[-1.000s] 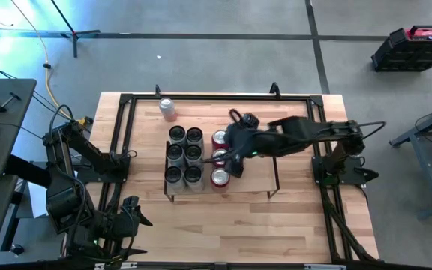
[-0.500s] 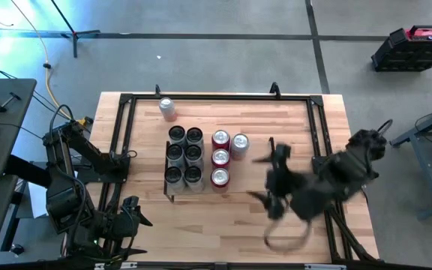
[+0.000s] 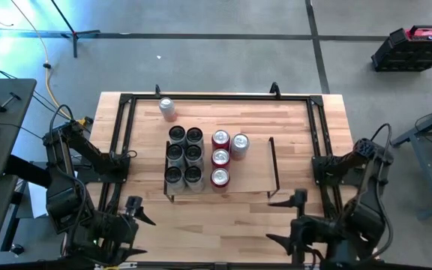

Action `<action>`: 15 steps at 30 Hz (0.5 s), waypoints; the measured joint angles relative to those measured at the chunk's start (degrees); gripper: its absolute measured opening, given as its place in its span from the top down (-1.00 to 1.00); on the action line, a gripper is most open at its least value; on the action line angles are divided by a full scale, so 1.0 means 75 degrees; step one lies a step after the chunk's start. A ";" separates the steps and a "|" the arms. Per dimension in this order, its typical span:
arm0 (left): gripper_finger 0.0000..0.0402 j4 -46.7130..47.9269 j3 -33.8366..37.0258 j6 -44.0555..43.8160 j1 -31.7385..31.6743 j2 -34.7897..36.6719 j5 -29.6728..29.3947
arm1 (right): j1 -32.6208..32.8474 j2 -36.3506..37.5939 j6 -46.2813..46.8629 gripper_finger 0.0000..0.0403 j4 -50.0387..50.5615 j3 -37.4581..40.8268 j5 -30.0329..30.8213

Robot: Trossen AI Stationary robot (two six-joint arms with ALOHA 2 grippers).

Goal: Place canned beverage on shelf
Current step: Put the orange white soda can aligned with the other orange white soda can on the shelf

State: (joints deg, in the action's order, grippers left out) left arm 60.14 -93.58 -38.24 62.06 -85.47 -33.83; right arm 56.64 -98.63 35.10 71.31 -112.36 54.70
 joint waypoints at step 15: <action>-0.67 0.0191 -0.0630 0.1596 -0.1378 0.0545 -0.0883 | 0.0451 0.0397 0.0095 -0.80 0.1722 -0.0108 0.1480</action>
State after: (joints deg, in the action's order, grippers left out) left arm 61.57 -98.31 -26.27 51.72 -81.39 -40.45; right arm 60.03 -95.65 35.81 84.22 -113.16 65.80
